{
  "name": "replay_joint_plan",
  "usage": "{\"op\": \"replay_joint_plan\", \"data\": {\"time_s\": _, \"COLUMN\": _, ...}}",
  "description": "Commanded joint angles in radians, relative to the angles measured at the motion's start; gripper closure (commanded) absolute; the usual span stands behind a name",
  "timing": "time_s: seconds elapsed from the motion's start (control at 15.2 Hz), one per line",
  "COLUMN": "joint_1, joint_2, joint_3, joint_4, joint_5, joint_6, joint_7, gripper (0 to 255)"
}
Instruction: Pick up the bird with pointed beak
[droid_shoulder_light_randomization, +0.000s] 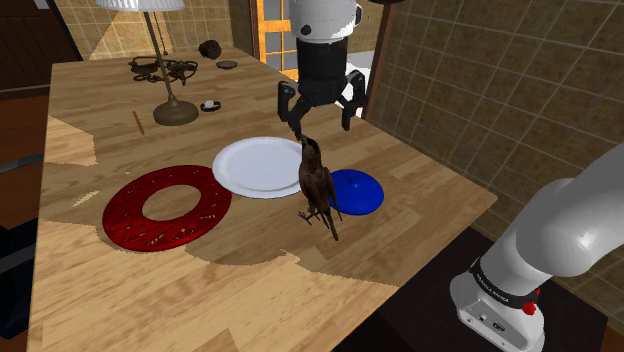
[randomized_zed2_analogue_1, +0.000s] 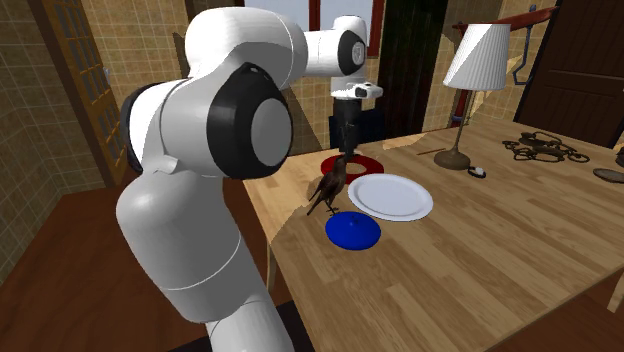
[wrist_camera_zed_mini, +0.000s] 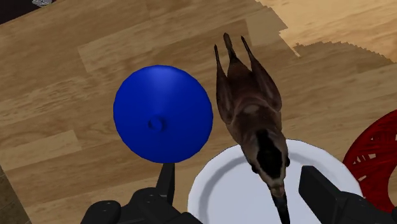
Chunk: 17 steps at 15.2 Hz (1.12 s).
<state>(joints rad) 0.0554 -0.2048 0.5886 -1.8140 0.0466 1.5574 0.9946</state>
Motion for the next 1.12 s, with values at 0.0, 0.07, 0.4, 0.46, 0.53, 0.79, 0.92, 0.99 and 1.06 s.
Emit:
{"op": "replay_joint_plan", "data": {"time_s": 0.0, "joint_1": 0.004, "joint_2": 0.080, "joint_3": 0.041, "joint_4": 0.078, "joint_5": -0.041, "joint_6": -0.013, "joint_7": 0.070, "gripper": 0}}
{"op": "replay_joint_plan", "data": {"time_s": 0.07, "joint_1": 0.006, "joint_2": 0.078, "joint_3": 0.039, "joint_4": 0.062, "joint_5": -0.040, "joint_6": 0.001, "joint_7": 0.070, "gripper": 0}}
{"op": "replay_joint_plan", "data": {"time_s": 0.4, "joint_1": 0.008, "joint_2": 0.068, "joint_3": 0.038, "joint_4": -0.014, "joint_5": -0.034, "joint_6": 0.069, "joint_7": 0.068, "gripper": 0}}
{"op": "replay_joint_plan", "data": {"time_s": 0.46, "joint_1": 0.008, "joint_2": 0.066, "joint_3": 0.038, "joint_4": -0.029, "joint_5": -0.033, "joint_6": 0.083, "joint_7": 0.068, "gripper": 0}}
{"op": "replay_joint_plan", "data": {"time_s": 0.53, "joint_1": 0.008, "joint_2": 0.066, "joint_3": 0.038, "joint_4": -0.037, "joint_5": -0.033, "joint_6": 0.090, "joint_7": 0.068, "gripper": 0}}
{"op": "replay_joint_plan", "data": {"time_s": 0.79, "joint_1": 0.008, "joint_2": 0.066, "joint_3": 0.038, "joint_4": -0.037, "joint_5": -0.033, "joint_6": 0.090, "joint_7": 0.068, "gripper": 255}}
{"op": "replay_joint_plan", "data": {"time_s": 0.92, "joint_1": 0.008, "joint_2": 0.066, "joint_3": 0.038, "joint_4": -0.037, "joint_5": -0.033, "joint_6": 0.090, "joint_7": 0.068, "gripper": 255}}
{"op": "replay_joint_plan", "data": {"time_s": 0.99, "joint_1": 0.008, "joint_2": 0.066, "joint_3": 0.038, "joint_4": -0.037, "joint_5": -0.033, "joint_6": 0.090, "joint_7": 0.068, "gripper": 255}}
{"op": "replay_joint_plan", "data": {"time_s": 1.06, "joint_1": 0.008, "joint_2": 0.066, "joint_3": 0.038, "joint_4": -0.036, "joint_5": -0.033, "joint_6": 0.090, "joint_7": 0.068, "gripper": 255}}
